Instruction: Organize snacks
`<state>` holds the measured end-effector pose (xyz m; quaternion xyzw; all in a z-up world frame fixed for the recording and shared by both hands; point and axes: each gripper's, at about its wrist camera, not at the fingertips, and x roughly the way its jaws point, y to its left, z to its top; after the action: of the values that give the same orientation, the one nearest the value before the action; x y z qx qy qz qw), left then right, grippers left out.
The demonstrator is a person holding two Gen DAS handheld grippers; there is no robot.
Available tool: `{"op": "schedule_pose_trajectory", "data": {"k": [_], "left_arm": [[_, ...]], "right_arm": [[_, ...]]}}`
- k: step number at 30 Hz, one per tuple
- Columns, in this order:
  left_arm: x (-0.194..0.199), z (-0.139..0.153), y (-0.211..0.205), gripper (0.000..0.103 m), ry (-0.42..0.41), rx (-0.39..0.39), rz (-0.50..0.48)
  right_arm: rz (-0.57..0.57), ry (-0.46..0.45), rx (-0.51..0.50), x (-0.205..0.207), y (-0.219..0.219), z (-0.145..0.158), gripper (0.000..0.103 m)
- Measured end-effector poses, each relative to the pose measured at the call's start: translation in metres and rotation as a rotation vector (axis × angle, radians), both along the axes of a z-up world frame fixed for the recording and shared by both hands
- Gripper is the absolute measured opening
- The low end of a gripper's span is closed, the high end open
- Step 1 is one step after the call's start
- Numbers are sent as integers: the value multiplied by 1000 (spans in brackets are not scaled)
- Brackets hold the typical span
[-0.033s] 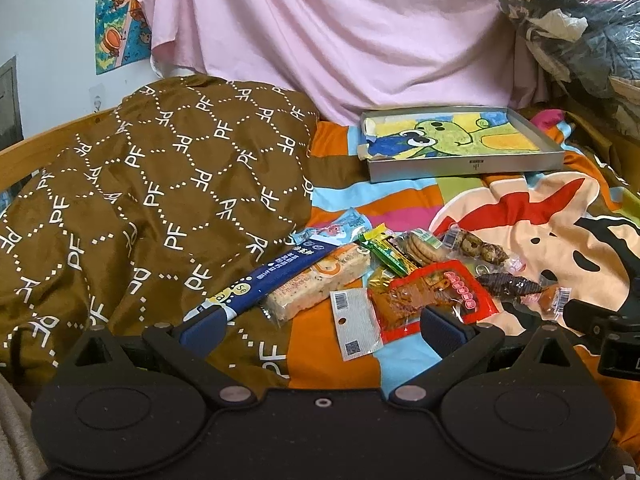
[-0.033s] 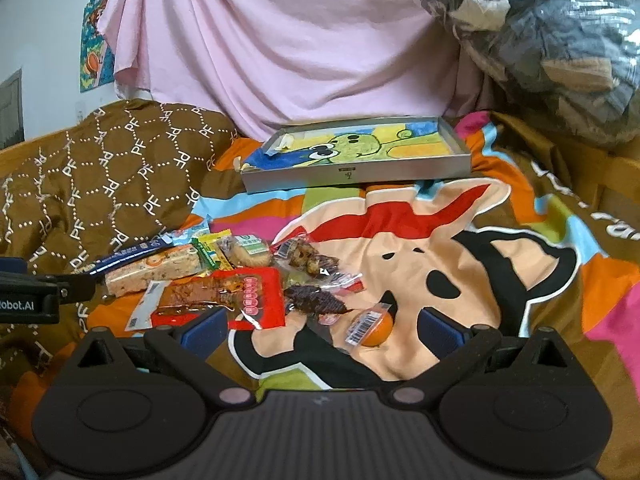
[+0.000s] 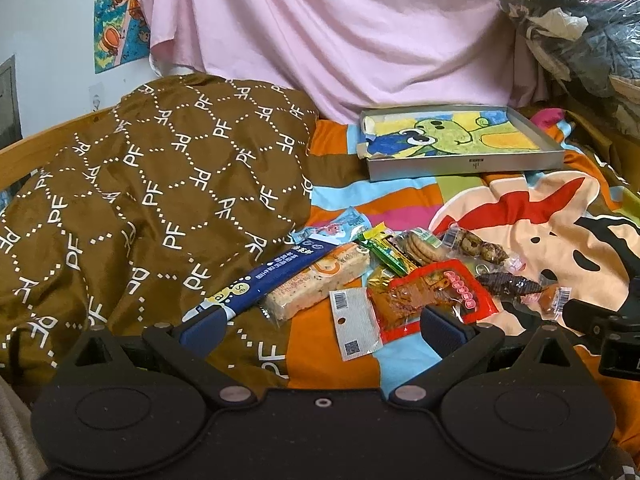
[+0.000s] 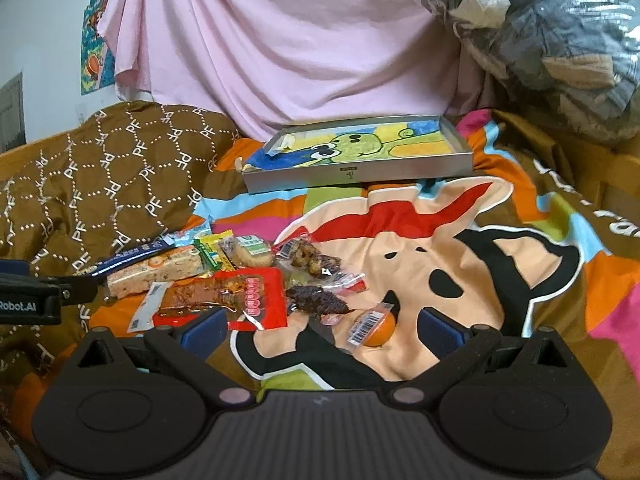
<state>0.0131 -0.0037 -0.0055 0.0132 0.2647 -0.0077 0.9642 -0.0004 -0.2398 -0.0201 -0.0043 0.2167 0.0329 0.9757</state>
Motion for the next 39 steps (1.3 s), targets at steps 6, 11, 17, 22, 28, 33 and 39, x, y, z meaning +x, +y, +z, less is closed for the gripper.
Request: {"op": "schedule_pose_trajectory", "data": {"k": [6,11,17,22,28,33,39], "left_arm": [[17,0,0,102,36,1,-11],[30,0,-3,102,34,32,-39],[49,0,-7,102,44,77,-87],[70,-5,-13,102,50,127,-175],[96,-16,-21,102,33,154,-380],[115,-30,-28,102,39,159,-551],[132,-43,-38,102,63,202,-730]], "right_arm": [[36,14,17,7,-1,-2,103],[77,26,-8,14,1,-2,103],[85,58,-34,30,-2,-4,103],[120,80,-98,43,-3,-8,103],[157,113,-185,60,-2,-11,103],[189,141,-236,75,-2,-12,103],[205,183,-332,91,3,-19,103]]}}
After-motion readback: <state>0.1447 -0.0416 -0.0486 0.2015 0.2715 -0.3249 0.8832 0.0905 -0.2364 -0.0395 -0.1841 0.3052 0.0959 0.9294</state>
